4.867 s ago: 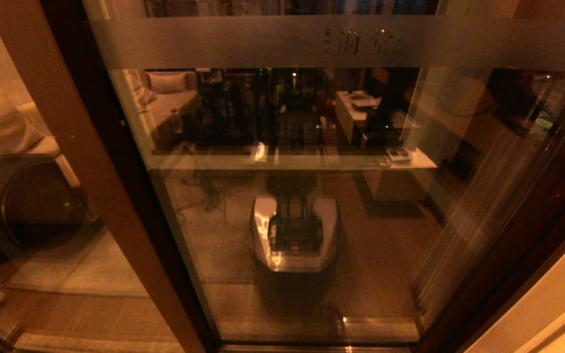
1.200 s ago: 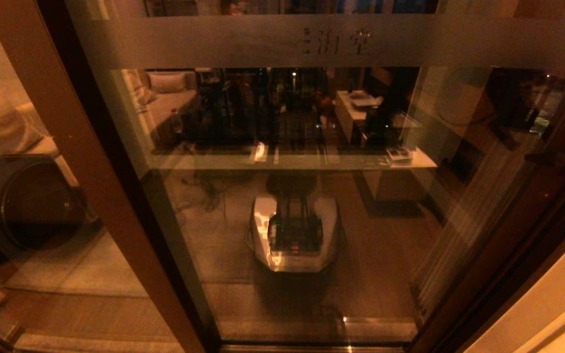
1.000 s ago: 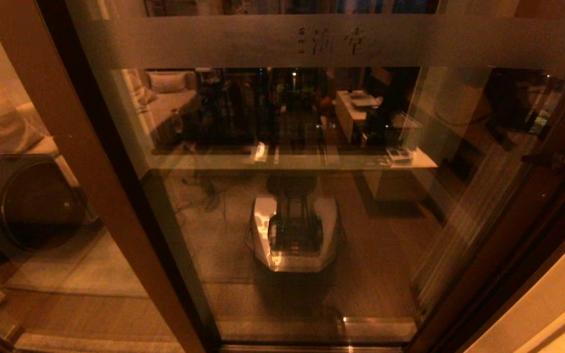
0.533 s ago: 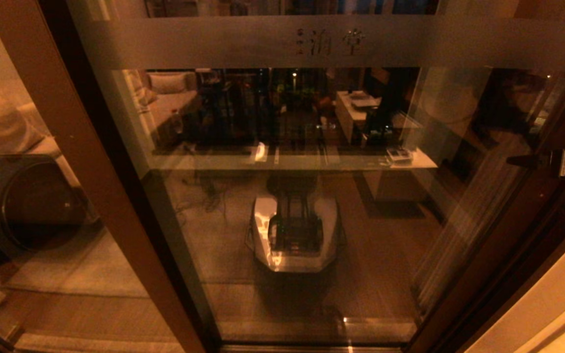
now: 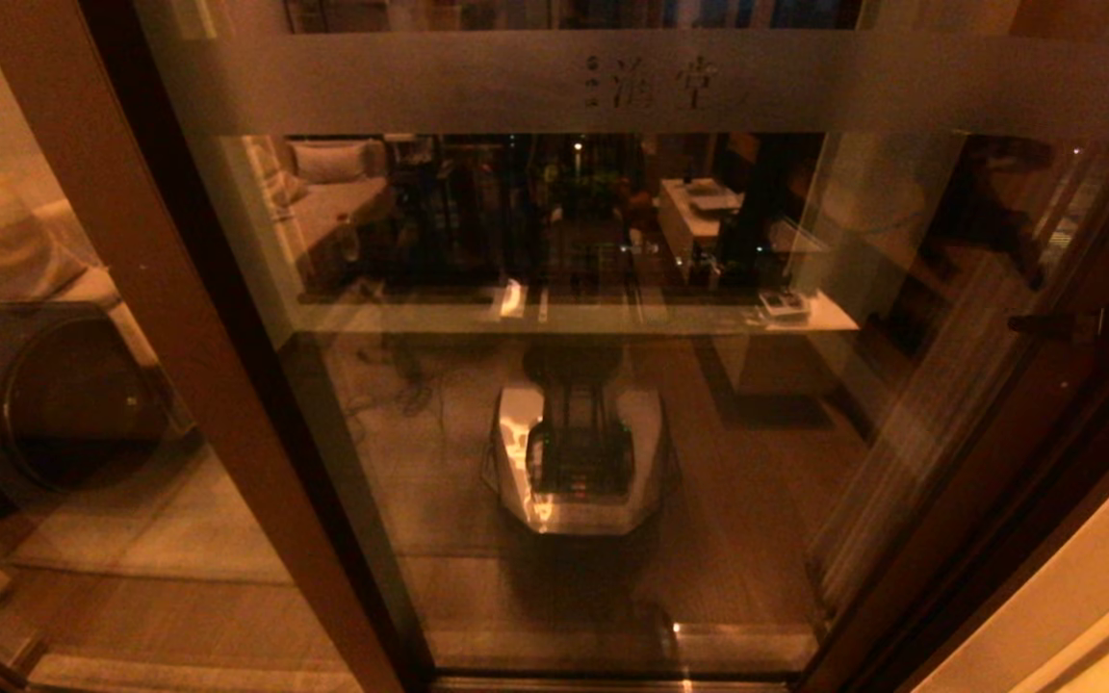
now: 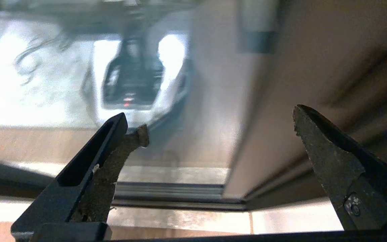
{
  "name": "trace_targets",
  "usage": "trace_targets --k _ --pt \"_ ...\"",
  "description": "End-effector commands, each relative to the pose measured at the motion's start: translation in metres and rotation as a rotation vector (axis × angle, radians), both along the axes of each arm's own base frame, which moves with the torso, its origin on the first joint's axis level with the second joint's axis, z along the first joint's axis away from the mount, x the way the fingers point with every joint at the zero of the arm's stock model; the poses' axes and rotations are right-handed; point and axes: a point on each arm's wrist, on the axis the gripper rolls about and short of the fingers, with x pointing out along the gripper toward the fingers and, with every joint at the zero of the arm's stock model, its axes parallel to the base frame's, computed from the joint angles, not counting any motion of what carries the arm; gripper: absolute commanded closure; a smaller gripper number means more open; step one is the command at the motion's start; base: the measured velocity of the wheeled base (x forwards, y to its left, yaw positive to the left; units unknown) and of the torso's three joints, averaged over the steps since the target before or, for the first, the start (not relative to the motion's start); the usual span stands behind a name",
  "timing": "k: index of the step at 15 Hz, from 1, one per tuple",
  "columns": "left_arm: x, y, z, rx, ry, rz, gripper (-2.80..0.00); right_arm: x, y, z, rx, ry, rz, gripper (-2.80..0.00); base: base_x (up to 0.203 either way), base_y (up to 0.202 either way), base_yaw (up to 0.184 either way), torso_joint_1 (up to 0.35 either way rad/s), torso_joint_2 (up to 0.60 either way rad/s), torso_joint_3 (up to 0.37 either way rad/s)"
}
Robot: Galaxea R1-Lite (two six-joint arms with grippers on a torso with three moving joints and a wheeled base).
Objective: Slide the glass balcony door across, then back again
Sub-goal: Open the slid door
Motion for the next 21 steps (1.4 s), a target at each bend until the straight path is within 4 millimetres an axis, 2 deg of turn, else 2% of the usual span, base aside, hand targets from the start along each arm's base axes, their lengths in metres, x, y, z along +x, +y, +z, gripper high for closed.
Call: trace_targets --k 1,4,11,21 --pt "0.0 0.0 0.0 0.0 0.002 0.0 0.0 -0.009 -0.004 0.005 -0.009 -0.012 -0.03 -2.8 0.0 0.0 0.0 0.0 0.0 0.0" --pt "0.0 0.0 0.0 0.0 0.002 0.0 0.0 -0.003 -0.012 -0.002 -0.018 0.012 -0.088 -2.8 0.0 0.0 0.0 0.0 0.0 0.0" --pt "0.0 0.0 0.0 0.0 0.002 0.0 0.0 0.022 -0.025 -0.004 -0.023 0.009 -0.091 -2.8 0.0 0.0 0.0 0.0 0.0 0.0" --pt "0.0 0.0 0.0 0.0 0.002 0.0 0.0 0.039 -0.026 -0.017 -0.017 0.022 -0.071 -2.8 0.0 0.0 0.0 0.0 0.0 0.0"
